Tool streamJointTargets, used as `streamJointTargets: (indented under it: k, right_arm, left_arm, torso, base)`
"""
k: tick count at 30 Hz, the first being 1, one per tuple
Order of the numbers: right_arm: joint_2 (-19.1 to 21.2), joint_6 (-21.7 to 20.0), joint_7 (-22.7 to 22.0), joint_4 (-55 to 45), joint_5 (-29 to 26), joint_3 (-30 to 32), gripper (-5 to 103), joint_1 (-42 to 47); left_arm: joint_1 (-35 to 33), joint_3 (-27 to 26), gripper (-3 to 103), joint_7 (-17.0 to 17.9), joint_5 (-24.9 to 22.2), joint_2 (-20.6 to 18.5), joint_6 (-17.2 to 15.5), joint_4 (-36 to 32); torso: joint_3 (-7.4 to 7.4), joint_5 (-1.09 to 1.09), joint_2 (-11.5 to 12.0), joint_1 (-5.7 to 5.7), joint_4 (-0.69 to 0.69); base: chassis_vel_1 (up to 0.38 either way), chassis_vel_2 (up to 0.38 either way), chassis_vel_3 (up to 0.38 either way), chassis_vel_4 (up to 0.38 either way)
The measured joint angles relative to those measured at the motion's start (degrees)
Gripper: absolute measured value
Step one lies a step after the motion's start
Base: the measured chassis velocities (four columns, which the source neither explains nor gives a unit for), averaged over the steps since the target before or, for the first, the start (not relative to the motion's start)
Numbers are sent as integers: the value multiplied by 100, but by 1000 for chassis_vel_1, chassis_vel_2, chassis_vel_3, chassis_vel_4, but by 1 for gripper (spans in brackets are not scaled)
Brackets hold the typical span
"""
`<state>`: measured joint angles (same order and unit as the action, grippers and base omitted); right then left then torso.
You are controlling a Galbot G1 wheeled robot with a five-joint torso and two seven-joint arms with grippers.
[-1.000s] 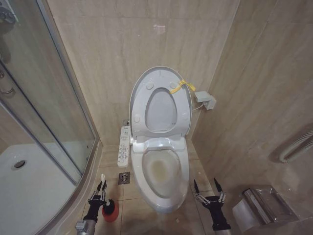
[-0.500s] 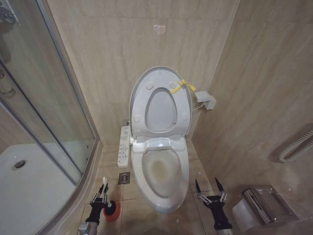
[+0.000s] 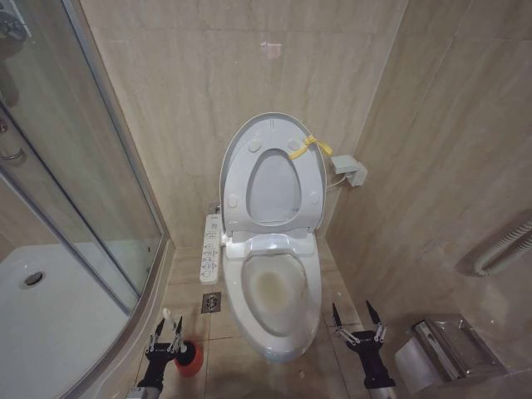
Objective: Open the toilet lid, clean the toilet bowl with a toilet brush, close the toilet lid, and flush.
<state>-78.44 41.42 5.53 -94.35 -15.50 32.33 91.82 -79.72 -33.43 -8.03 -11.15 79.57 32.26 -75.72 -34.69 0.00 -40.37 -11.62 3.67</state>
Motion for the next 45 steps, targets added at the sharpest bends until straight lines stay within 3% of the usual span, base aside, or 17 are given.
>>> streamJointTargets:
  k: [7,8,14,15,16,18,19,23,30,32,34,39,45]
  right_arm:
    - [-9,0,0,-34,1,-5,100,15]
    - [-9,0,0,-61,0,-5,100,25]
    - [21,-7,-68,-134,-25,16,100,40]
    - [23,-13,-117,-163,-45,16,100,38]
    - [27,-39,-200,-220,-79,14,100,37]
    - [45,-94,-340,-369,-112,13,100,12]
    - [45,-94,-340,-369,-112,13,100,12]
    - [293,-281,-508,-852,-110,54,100,-205]
    - [655,-677,-825,-1260,-227,93,100,-658]
    - [672,-732,-924,-1299,-284,196,100,-725]
    - [677,-770,-963,-1300,-313,211,100,-778]
    - [813,-1076,-1195,-1137,-471,192,100,-1206]
    - [1031,-1476,-1491,-1049,-654,197,100,-1473]
  left_arm:
    - [-352,77,64,13,-57,41,51,-790]
    - [-389,84,90,21,-63,47,88,-873]
    - [-468,113,90,192,-350,52,80,-1498]
    - [-498,143,90,311,-488,49,-13,-1751]
    - [-556,190,100,484,-644,48,-191,-2130]
    - [-692,268,100,750,-820,49,-563,-2834]
    - [-692,268,100,750,-820,49,-563,-2834]
    - [-1067,296,100,1081,-745,6,-1259,-3977]
    - [-1391,280,100,1153,-678,-106,-1482,-4540]
    - [-1367,372,100,1106,-681,-232,-1546,-4620]
    - [-1375,373,100,1085,-682,-265,-1552,-4652]
    - [-1301,135,100,1039,-861,-316,-1543,-4690]
    - [-1154,-40,100,1031,-901,-324,-1545,-4591]
  torso:
    - [0,1,0,0,0]
    - [0,0,0,0,-1]
    - [0,-1,0,0,0]
    - [0,-1,0,0,0]
    - [0,0,0,0,1]
    - [0,0,0,0,2]
    - [0,0,0,0,2]
    - [0,1,0,-1,0]
    - [0,1,0,-1,-4]
    - [0,-1,0,-1,3]
    - [0,0,0,-1,6]
    - [-1,1,0,-1,-3]
    - [-1,0,0,-1,0]
  base:
    - [0,0,0,0]
    - [0,0,0,0]
    - [0,0,0,0]
    - [0,0,0,0]
    - [0,0,0,0]
    - [0,0,0,0]
    - [0,0,0,0]
    - [0,0,0,0]
    - [0,0,0,0]
    - [0,0,0,0]
    - [0,0,0,0]
    - [0,0,0,0]
    - [0,0,0,0]
